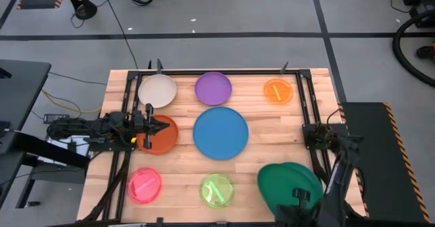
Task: Stack plastic plates
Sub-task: Stack the green plate on top of the light green plate
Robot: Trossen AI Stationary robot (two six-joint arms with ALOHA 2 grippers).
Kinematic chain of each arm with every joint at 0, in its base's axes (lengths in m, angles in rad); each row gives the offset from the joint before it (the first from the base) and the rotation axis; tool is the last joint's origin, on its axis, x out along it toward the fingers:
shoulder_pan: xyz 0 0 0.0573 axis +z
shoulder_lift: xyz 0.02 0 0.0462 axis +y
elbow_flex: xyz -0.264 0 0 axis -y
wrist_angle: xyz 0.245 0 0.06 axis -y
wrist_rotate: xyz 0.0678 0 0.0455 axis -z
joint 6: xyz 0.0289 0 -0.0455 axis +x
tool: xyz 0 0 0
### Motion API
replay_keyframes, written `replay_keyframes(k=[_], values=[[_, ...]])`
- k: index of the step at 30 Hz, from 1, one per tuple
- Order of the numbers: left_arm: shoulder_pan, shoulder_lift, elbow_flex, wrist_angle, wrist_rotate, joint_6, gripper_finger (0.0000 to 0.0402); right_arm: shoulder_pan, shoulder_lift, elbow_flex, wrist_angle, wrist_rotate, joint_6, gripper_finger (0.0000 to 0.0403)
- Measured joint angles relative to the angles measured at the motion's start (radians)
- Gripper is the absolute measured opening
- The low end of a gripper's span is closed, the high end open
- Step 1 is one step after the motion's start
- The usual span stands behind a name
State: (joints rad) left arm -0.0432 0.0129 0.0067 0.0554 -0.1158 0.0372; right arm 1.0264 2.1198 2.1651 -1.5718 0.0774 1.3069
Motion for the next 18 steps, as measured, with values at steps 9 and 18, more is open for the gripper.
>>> replay_keyframes(k=[9, 18], values=[[0.000, 0.000, 0.000, 0.000, 0.000, 0.000, 0.0011, 0.027, 0.155, -0.001, 0.003, -0.128, -0.017, 0.0015], [0.000, 0.000, 0.000, 0.000, 0.000, 0.000, 0.0011, 0.071, 0.115, -0.001, 0.002, -0.106, 0.009, 0.0015]])
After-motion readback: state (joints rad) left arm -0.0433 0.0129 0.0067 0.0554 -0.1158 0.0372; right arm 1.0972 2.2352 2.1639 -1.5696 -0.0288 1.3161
